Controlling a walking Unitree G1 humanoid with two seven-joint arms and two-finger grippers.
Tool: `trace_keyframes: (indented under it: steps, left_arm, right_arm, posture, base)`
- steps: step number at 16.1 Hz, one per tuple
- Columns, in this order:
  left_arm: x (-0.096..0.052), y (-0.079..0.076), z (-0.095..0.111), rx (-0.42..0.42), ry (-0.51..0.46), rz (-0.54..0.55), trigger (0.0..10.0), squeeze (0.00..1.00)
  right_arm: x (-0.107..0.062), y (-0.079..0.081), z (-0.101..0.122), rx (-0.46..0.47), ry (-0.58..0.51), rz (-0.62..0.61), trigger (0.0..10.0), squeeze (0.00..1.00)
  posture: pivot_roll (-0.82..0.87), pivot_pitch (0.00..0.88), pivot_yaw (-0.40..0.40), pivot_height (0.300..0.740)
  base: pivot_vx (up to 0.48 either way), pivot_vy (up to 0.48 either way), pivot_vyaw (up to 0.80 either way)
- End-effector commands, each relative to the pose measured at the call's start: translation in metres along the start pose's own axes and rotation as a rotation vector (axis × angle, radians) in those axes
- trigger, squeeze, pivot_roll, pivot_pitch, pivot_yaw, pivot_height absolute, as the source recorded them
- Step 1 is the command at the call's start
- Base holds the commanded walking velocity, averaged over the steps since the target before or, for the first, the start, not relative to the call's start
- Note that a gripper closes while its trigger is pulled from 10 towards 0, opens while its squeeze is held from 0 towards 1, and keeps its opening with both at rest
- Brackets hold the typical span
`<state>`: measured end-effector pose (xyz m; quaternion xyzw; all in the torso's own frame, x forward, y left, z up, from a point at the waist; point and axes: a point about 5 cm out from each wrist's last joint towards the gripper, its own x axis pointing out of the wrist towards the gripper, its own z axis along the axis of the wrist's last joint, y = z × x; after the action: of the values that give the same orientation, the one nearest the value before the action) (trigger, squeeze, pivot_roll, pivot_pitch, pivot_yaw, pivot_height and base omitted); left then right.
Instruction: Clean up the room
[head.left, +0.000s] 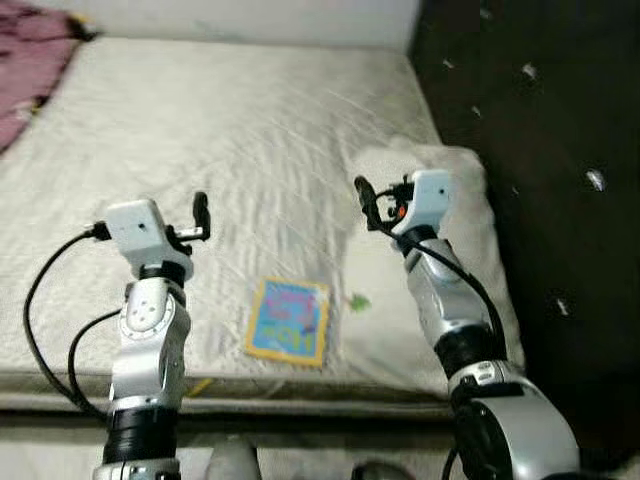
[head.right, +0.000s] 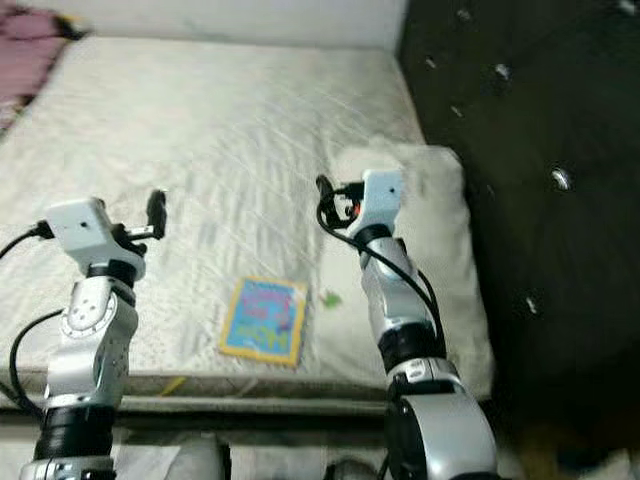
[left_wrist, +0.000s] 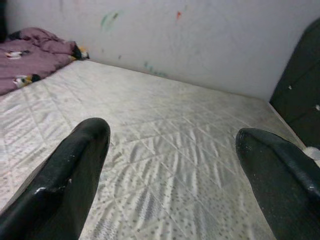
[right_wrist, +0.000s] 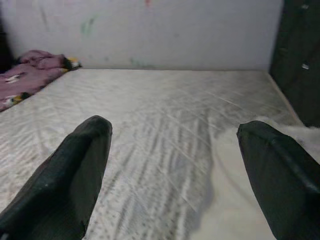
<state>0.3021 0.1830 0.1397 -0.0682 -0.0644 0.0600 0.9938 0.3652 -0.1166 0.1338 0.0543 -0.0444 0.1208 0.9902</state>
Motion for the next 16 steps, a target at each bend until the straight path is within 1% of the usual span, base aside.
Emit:
trace_keyframes:
  steps: [1,3,4,5,7,16]
  left_arm:
    - [0.0006,0.0011,-0.0038,0.008,0.012,0.002,10.0,0.0]
    - [0.0007,0.001,-0.0049,0.014,0.013,0.001,10.0,0.0]
    - [0.0001,0.0011,-0.0077,-0.01,0.029,0.0,10.0,0.0]
    - [0.0001,0.0014,-0.0081,-0.011,0.028,-0.001,10.0,0.0]
    - [0.0003,0.0011,-0.0086,-0.005,0.028,-0.003,10.0,0.0]
    - [0.003,-0.0003,-0.0074,0.004,0.009,-0.011,10.0,0.0]
  right_arm:
    - [-0.0028,-0.0029,-0.0019,-0.002,0.002,-0.012,10.0,0.0]
    - [-0.0041,-0.0032,-0.0028,-0.012,0.004,-0.009,10.0,0.0]
    - [-0.0046,-0.0034,-0.0043,-0.021,0.011,-0.01,10.0,0.0]
    - [-0.0045,-0.0032,-0.0051,-0.024,0.016,-0.011,10.0,0.0]
    - [-0.0045,-0.0019,-0.0064,-0.036,0.025,-0.004,10.0,0.0]
    - [-0.0033,-0.0006,-0.0053,-0.048,0.023,0.0,10.0,0.0]
  posture:
    - [0.07,0.0,-0.036,0.74]
    - [0.07,0.0,-0.036,0.74]
    - [0.07,0.0,-0.036,0.74]
    - [0.07,0.0,-0.036,0.74]
    - [0.07,0.0,-0.039,0.74]
    - [0.06,0.0,-0.039,0.74]
  base:
    - [0.0,0.0,0.0]
    - [0.0,0.0,0.0]
    - [0.0,0.0,0.0]
    - [0.0,0.0,0.0]
    - [0.0,0.307,0.0]
    - [0.0,0.48,0.0]
